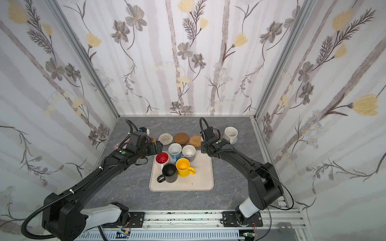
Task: Place cups on coasters
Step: Pick up the cup from the tray, then place the cup on the coaster.
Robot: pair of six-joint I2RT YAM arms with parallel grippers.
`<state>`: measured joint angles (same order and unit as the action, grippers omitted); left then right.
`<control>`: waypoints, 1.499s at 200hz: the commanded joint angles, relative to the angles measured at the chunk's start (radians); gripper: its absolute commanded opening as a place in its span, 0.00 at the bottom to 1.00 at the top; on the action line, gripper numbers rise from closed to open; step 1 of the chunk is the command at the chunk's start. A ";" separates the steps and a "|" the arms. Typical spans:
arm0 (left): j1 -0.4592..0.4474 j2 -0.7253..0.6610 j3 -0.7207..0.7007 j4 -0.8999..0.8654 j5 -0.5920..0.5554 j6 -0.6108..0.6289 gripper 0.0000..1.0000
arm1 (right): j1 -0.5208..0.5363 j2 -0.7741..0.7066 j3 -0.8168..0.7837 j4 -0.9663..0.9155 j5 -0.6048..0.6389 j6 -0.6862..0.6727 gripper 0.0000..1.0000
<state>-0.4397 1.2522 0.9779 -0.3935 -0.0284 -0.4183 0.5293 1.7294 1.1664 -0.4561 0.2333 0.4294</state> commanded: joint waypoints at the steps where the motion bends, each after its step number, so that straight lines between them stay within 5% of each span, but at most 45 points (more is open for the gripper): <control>1: -0.001 0.049 0.048 0.018 0.003 0.007 1.00 | -0.031 0.021 0.044 0.028 0.017 -0.046 0.00; 148: -0.002 0.372 0.309 0.016 0.034 0.041 1.00 | -0.162 0.243 0.255 -0.005 -0.030 -0.123 0.00; 300: -0.002 0.422 0.335 0.017 0.051 0.035 1.00 | -0.199 0.357 0.296 -0.024 -0.044 -0.126 0.00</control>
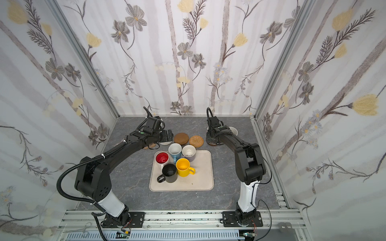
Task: Place cups on coasters
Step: Place the cup on the coaster.
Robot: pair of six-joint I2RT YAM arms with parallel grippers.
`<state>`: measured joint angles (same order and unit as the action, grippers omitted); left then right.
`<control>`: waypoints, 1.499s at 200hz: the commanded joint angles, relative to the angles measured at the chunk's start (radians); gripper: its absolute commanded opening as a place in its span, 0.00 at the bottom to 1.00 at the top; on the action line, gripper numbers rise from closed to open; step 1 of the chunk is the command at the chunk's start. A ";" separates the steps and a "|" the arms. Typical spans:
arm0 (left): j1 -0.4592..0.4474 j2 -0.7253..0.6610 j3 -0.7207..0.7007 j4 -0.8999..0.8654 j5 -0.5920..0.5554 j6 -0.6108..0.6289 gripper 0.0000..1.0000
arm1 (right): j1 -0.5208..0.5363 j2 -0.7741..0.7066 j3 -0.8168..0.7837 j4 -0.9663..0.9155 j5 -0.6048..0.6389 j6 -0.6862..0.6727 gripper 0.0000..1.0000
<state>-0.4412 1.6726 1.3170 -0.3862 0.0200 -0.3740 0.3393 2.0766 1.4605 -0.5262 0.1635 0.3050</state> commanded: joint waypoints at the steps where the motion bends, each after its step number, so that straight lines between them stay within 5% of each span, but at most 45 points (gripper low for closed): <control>1: -0.001 0.001 -0.004 0.010 0.003 -0.009 1.00 | -0.010 0.011 0.001 0.046 0.025 -0.002 0.00; 42: -0.002 -0.004 -0.010 0.009 0.003 -0.009 1.00 | -0.013 0.017 -0.002 0.043 0.020 -0.001 0.02; 72: -0.004 -0.008 -0.013 0.010 -0.001 -0.010 1.00 | -0.014 0.016 -0.011 0.043 0.018 0.002 0.25; 113: -0.006 -0.024 -0.016 0.009 0.000 -0.008 1.00 | -0.012 0.003 -0.031 0.046 0.012 0.006 0.43; 256: -0.005 -0.221 -0.165 -0.008 0.001 0.006 0.98 | 0.030 -0.202 -0.112 0.037 0.016 -0.042 0.76; 300: -0.005 -0.324 -0.244 -0.028 0.012 0.008 0.98 | 0.100 -0.326 -0.178 0.038 0.029 -0.098 0.78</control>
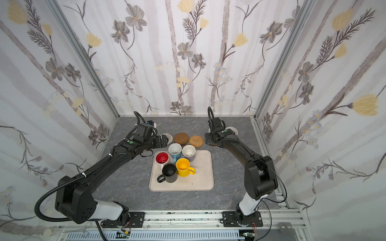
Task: Place cups on coasters
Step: Place the cup on the coaster, then rotate the cup on the tray.
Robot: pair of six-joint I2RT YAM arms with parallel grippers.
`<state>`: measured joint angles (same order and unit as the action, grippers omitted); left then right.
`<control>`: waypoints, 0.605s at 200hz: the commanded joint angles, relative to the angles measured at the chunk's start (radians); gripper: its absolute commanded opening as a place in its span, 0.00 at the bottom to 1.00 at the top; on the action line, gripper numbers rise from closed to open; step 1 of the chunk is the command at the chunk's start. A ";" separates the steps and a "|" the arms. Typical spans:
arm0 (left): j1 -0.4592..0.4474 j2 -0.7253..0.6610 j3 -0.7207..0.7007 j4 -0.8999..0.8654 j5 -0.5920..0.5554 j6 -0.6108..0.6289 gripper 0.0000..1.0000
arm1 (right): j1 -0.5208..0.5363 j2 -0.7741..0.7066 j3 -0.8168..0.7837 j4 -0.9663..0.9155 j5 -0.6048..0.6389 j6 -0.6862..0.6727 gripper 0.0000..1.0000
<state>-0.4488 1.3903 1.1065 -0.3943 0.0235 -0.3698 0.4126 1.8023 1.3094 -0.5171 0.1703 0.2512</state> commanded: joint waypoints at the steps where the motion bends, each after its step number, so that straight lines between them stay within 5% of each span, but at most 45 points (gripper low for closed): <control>1: 0.002 -0.043 -0.035 -0.020 0.010 0.003 0.98 | 0.029 -0.054 -0.029 0.029 0.022 -0.044 0.78; 66: -0.020 -0.199 -0.193 -0.033 0.058 -0.033 0.88 | 0.124 -0.233 -0.176 0.049 -0.048 -0.063 0.65; 121: -0.127 -0.329 -0.319 -0.053 0.049 -0.091 0.63 | 0.157 -0.340 -0.295 0.069 -0.074 -0.019 0.64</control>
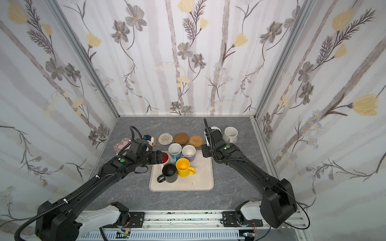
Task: Place cups on coasters
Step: Rotate the cup on the tray.
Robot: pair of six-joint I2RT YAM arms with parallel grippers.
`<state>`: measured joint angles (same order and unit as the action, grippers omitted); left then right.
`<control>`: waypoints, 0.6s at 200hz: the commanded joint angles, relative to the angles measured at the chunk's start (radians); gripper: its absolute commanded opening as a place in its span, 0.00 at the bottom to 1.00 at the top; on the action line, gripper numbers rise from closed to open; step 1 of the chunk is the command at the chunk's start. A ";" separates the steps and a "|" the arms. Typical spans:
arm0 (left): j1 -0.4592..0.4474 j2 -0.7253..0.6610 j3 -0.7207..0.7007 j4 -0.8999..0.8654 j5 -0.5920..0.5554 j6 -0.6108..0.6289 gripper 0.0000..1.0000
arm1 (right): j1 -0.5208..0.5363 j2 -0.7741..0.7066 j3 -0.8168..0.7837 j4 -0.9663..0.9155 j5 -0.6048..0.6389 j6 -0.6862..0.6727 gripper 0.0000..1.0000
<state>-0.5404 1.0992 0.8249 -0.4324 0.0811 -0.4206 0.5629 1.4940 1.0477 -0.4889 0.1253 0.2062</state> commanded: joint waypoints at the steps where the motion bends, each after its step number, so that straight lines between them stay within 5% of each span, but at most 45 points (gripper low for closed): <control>1: -0.038 -0.040 -0.040 -0.016 -0.010 -0.042 0.62 | 0.005 -0.034 -0.036 0.041 -0.030 0.027 0.64; 82: -0.187 -0.143 -0.105 -0.068 -0.116 -0.136 0.27 | 0.030 -0.116 -0.130 0.088 -0.067 0.078 0.63; 120: -0.239 -0.157 -0.108 -0.097 -0.145 -0.173 0.27 | 0.037 -0.130 -0.154 0.105 -0.075 0.080 0.63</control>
<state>-0.7597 0.9520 0.7139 -0.4976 -0.0181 -0.5514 0.5957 1.3724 0.9047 -0.4370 0.0578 0.2802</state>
